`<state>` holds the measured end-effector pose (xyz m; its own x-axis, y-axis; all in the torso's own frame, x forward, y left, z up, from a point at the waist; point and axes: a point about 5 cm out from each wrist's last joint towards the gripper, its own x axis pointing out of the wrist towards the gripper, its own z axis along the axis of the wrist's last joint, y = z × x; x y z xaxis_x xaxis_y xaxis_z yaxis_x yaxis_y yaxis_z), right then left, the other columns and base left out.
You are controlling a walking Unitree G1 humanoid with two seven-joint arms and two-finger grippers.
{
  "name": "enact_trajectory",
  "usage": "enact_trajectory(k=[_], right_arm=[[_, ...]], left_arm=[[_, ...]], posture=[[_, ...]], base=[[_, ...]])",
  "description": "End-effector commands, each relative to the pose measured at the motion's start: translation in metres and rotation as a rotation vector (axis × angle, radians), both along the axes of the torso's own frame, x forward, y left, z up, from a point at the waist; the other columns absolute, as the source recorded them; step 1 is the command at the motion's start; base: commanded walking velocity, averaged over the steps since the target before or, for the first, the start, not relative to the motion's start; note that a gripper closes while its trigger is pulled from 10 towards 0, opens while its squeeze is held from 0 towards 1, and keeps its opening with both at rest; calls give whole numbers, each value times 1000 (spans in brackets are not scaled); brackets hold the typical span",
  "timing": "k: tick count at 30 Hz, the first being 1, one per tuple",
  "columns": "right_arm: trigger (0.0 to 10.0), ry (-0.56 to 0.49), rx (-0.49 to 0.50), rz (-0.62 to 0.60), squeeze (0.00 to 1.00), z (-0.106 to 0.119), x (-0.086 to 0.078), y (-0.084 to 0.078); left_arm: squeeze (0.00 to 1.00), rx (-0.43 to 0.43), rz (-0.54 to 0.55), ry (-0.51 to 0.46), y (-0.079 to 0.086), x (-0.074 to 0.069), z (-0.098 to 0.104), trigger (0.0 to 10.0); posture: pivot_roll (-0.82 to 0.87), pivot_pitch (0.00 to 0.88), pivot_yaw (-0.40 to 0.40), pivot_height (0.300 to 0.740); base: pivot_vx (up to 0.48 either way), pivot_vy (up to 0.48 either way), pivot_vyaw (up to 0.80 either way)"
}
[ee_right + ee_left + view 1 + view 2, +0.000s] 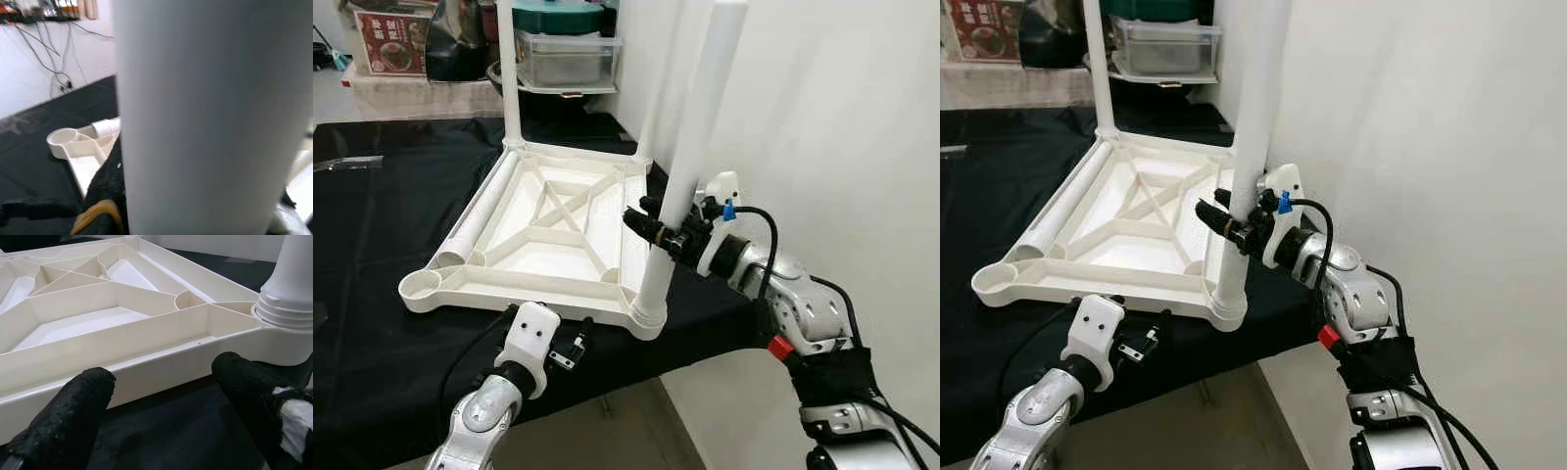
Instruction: Building children table
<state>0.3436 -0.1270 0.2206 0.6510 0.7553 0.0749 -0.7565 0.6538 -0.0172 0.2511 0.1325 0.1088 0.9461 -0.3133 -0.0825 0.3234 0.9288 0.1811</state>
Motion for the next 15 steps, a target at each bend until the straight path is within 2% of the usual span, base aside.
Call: enact_trajectory(k=[1,4,5,7,8,9,10,11,12,15], right_arm=[[0,32,-67,-61,0,-13,6,-4],[0,32,-67,-61,0,-13,6,-4],[0,119,-140,-299,0,-27,23,-22],[0,119,-140,-299,0,-27,23,-22],[0,191,-168,-608,0,-39,35,-52],[0,253,-168,-866,0,-46,39,-77],[0,292,-158,-1012,0,-50,38,-92],[0,310,-143,-1077,0,-51,36,-97],[0,310,-143,-1077,0,-51,36,-97],[0,334,-123,-1109,0,-58,34,-85]], left_arm=[[0,7,-3,4,-1,-1,-1,10000],[0,7,-3,4,-1,-1,-1,10000],[0,8,-1,5,0,-2,-1,10000],[0,8,-1,5,0,-2,-1,10000],[0,9,-2,6,0,-2,-1,10000],[0,7,-4,5,-1,-2,-1,10000],[0,6,-6,5,-2,-2,-1,10000],[0,6,-7,5,-3,-1,-1,10000],[0,6,-7,5,-3,-1,-1,10000],[0,6,-4,4,-2,0,-1,10000]], posture=[[45,0,-143,740],[45,0,-143,740],[43,0,-142,740],[43,0,-142,740],[41,0,-141,740],[41,0,-141,740],[38,0,-141,740],[38,0,-141,740],[38,0,-141,740],[40,0,-142,740]], base=[[0,0,0],[0,0,0],[0,0,0],[0,0,0],[0,0,0],[0,0,0],[0,0,0],[0,0,0],[0,0,0],[0,0,0]])
